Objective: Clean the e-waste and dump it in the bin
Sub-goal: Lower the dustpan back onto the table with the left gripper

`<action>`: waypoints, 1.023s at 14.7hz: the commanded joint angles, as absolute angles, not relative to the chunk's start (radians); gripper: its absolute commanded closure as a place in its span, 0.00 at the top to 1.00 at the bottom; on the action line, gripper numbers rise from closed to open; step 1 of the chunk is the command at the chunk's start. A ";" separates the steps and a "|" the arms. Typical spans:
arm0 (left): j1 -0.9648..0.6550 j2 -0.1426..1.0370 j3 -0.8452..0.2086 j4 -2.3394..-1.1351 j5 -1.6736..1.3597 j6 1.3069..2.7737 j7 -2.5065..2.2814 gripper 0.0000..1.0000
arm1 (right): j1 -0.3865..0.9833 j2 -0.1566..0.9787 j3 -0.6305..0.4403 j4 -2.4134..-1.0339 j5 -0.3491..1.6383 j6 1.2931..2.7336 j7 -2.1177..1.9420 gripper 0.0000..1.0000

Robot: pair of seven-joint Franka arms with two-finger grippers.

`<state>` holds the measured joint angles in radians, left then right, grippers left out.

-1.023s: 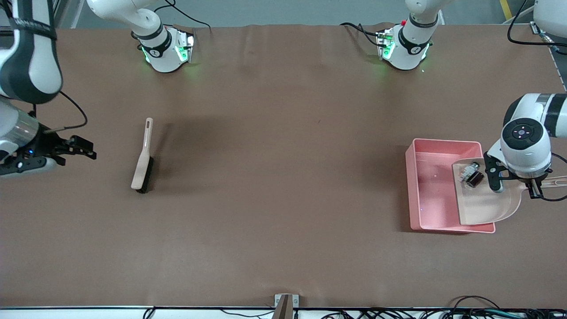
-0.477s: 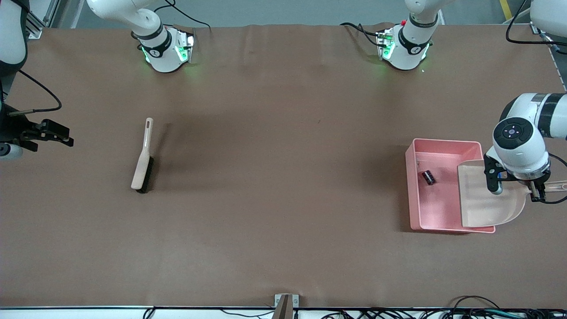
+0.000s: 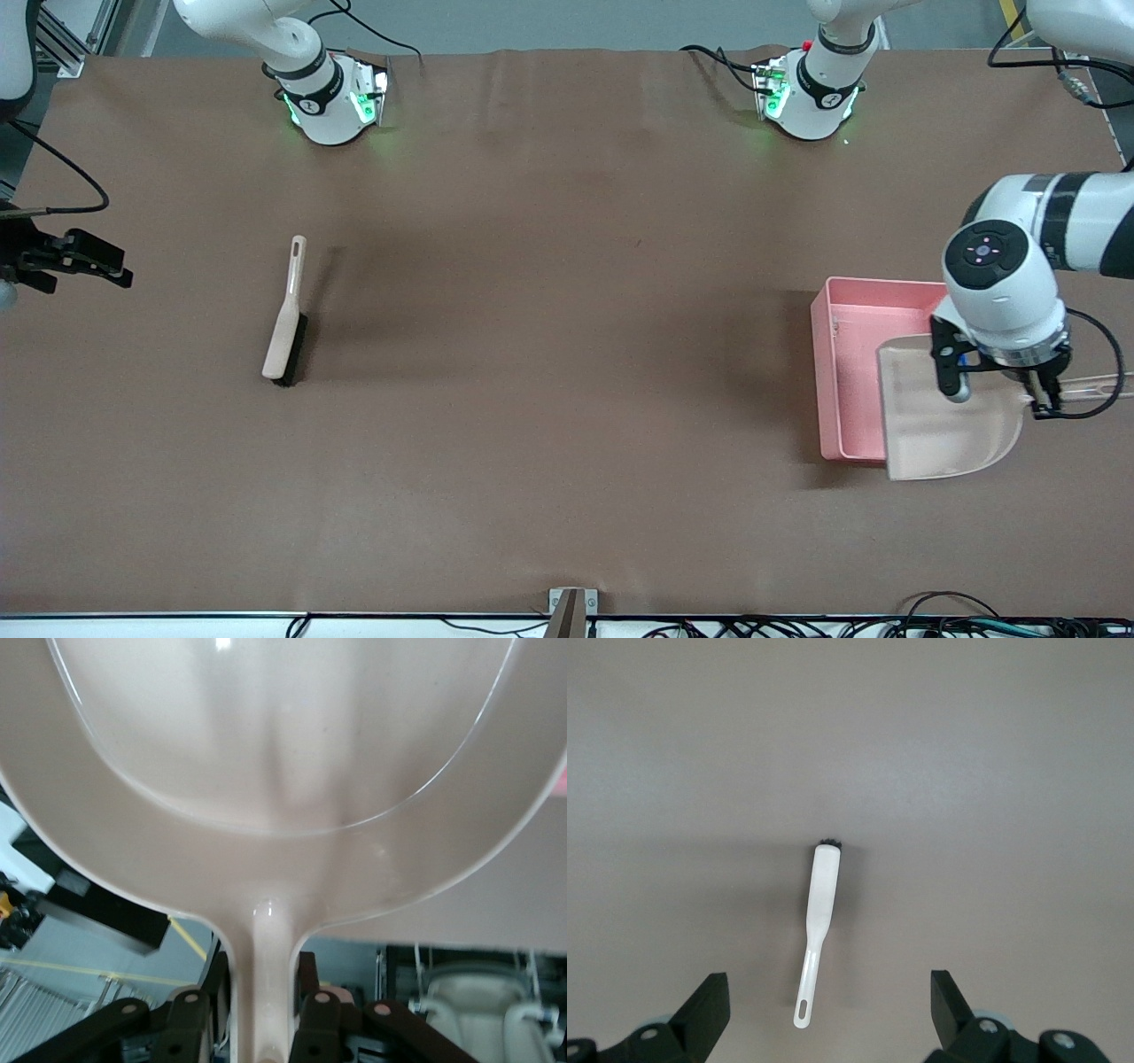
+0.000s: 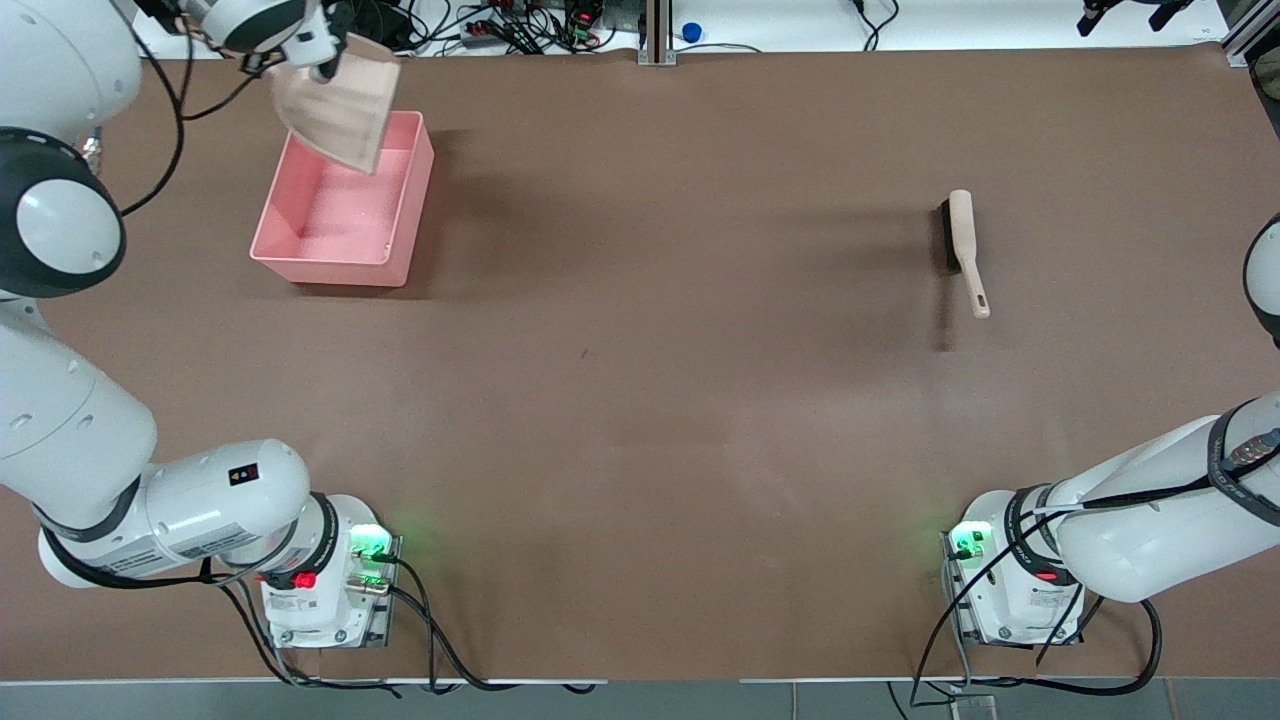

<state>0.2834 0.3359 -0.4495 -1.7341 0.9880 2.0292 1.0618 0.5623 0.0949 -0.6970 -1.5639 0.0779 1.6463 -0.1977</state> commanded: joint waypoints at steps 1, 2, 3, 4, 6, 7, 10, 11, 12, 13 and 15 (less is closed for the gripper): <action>0.226 0.345 -0.449 -1.700 0.914 2.003 0.999 0.04 | 0.549 0.110 -0.684 -1.481 0.058 1.594 -0.169 1.00; 0.204 0.345 -0.451 -1.701 0.901 2.003 0.962 0.04 | 0.532 0.117 -0.649 -1.470 0.051 1.592 -0.169 1.00; 0.175 0.345 -0.454 -1.701 0.896 2.003 0.931 0.04 | 0.481 0.120 -0.591 -1.465 0.032 1.591 -0.164 1.00; 0.140 0.345 -0.453 -1.701 0.896 2.003 0.910 0.05 | 0.418 0.120 -0.510 -1.466 0.012 1.589 -0.164 1.00; 0.069 0.362 -0.453 -1.697 0.887 2.006 0.873 0.07 | 0.321 0.120 -0.404 -1.465 0.009 1.592 -0.166 1.00; 0.033 0.374 -0.453 -1.684 0.882 2.005 0.826 0.06 | 0.292 0.120 -0.369 -1.466 0.009 1.591 -0.155 1.00; -0.067 0.440 -0.453 -1.672 0.858 2.002 0.680 0.02 | 0.113 0.118 -0.171 -1.459 -0.018 1.600 -0.019 1.00; -0.090 0.457 -0.453 -1.672 0.853 2.002 0.639 0.02 | 0.059 0.118 -0.114 -1.456 -0.026 1.597 -0.029 1.00; -0.107 0.474 -0.453 -1.672 0.853 2.002 0.612 0.02 | 0.019 0.115 -0.063 -1.456 -0.032 1.601 -0.040 1.00; -0.124 0.494 -0.453 -1.671 0.851 2.002 0.603 0.02 | -0.029 0.115 -0.016 -1.456 -0.041 1.606 -0.038 1.00; -0.155 0.534 -0.453 -1.671 0.853 2.002 0.569 0.02 | -0.049 0.106 0.008 -1.463 -0.075 1.644 -0.020 1.00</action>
